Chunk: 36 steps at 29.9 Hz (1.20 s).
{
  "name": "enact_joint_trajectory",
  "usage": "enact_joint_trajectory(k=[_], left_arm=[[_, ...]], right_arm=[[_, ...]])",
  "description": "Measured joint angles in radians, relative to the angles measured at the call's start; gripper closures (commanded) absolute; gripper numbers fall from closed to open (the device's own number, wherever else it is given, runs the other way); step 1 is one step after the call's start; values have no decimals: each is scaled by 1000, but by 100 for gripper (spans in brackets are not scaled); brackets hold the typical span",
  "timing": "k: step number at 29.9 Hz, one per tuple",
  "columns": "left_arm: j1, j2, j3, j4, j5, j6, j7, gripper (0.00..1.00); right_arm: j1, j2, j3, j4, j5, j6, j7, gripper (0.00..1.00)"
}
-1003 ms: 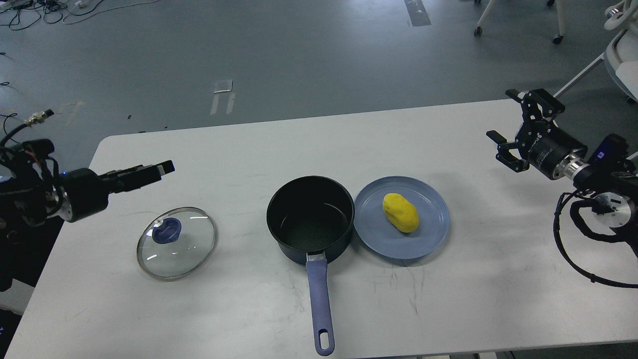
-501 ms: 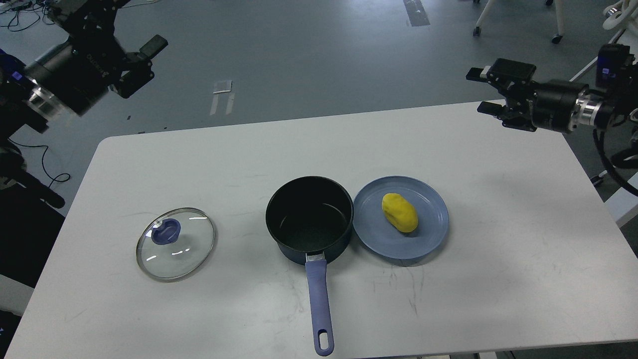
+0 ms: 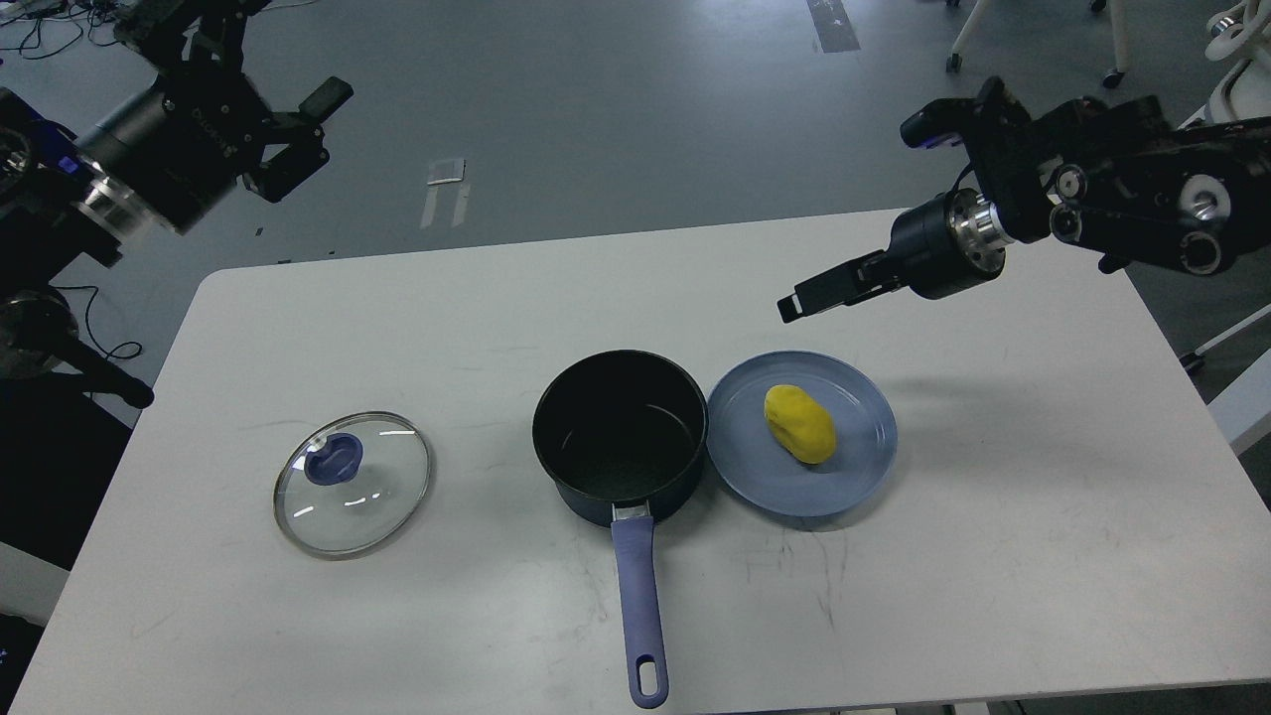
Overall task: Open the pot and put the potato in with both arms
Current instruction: 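Lower the right gripper onto the yellow potato and grasp it, then lift the potato off the blue plate with the right gripper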
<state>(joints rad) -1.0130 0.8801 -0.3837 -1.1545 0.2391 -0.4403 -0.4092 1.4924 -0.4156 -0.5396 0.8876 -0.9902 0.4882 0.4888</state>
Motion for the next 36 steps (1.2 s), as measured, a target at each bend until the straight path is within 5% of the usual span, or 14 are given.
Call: enact_joint_trajectory(k=[36], left_arm=[[-2, -34, -18, 6, 0, -5, -2, 2]], right_arm=[[-71, 243, -190, -95, -85, 0, 0, 2]])
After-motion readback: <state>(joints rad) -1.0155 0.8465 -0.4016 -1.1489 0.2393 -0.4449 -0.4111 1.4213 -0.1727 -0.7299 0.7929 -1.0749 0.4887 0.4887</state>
